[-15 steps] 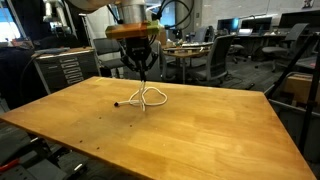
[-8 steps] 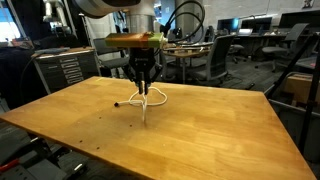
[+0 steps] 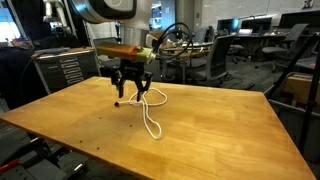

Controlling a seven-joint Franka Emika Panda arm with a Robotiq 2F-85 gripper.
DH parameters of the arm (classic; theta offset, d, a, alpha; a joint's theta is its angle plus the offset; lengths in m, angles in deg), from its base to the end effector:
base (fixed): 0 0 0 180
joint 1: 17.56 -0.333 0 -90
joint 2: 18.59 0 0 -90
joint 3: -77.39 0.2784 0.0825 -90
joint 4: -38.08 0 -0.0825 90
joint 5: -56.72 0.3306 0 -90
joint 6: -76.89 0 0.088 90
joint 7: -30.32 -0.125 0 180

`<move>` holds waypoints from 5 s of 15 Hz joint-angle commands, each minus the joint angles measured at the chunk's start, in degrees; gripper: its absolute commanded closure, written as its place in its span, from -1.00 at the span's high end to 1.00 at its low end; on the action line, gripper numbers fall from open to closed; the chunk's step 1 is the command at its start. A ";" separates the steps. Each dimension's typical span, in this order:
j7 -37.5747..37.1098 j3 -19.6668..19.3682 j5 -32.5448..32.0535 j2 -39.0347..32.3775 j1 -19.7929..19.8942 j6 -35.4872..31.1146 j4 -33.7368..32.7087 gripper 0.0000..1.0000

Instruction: Tie a knot using the white rope

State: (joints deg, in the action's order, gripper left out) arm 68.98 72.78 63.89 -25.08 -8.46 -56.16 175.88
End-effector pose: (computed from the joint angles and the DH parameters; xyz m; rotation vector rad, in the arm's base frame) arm 0.4239 -0.1000 0.2405 -2.9388 -0.5054 0.2133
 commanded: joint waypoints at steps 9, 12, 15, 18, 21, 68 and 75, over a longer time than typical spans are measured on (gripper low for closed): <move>8.33 5.56 13.16 -2.24 -1.76 -7.05 1.05 0.99; 13.51 6.62 13.01 -0.40 -2.09 -12.88 3.91 1.00; 19.92 8.14 17.37 -0.72 -1.11 -10.89 3.23 1.00; 17.58 7.33 15.64 -2.36 -2.12 -12.10 2.76 1.00; 3.90 4.34 6.00 -6.24 -3.29 -9.15 2.09 1.00; -39.76 6.16 -7.35 -18.90 -12.69 -12.42 -2.31 -0.74; -32.56 6.60 -8.08 -15.31 -10.48 -15.65 1.48 -0.13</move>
State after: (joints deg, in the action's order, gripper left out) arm 33.59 80.50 60.59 -42.18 -18.18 -68.31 173.52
